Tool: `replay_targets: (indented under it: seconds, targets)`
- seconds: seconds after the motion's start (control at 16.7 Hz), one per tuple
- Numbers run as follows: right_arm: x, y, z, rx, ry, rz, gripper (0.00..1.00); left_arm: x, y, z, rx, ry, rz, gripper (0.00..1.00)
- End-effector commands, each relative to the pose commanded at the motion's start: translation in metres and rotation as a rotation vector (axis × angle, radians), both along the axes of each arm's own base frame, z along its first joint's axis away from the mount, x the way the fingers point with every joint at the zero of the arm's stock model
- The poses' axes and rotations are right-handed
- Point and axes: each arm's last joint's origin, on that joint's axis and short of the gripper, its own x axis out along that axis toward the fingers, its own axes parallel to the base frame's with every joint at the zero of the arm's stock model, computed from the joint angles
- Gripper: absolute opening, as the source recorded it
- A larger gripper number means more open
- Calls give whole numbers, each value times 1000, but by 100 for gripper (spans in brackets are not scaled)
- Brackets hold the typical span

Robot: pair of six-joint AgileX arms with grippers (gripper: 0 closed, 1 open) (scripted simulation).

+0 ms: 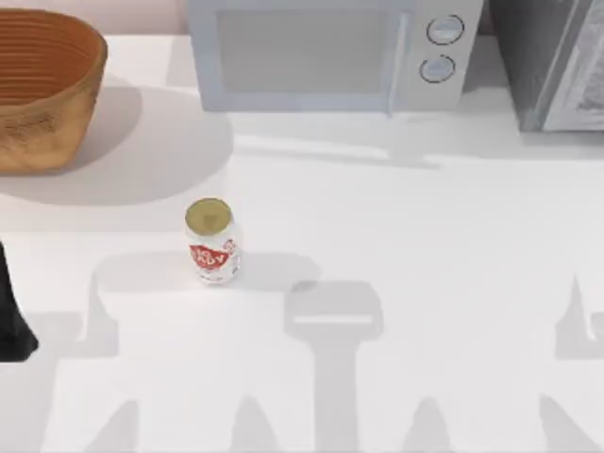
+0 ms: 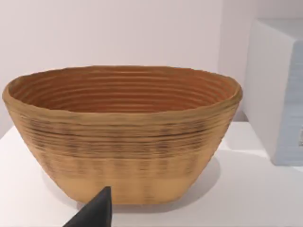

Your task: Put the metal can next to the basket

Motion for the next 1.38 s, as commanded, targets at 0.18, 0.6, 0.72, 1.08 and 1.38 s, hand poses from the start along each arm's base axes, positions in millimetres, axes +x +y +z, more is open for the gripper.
replay_targets:
  seconds: [0.18,0.6,0.72,1.08,1.38]
  targets:
    - [0,0,0,0,0,0,100,0,0,0,2,11,-4,100]
    - [0,0,0,0,0,0,100,13,-11,21,83,353,-107,100]
    - [0,0,0,0,0,0,100,24,-17,32,128,504,-155,100]
    - [0,0,0,0,0,0,100,84,-49,63,312,994,-328,100]
    - [0,0,0,0,0,0,100,154,-95,68,474,1323,-467,100]
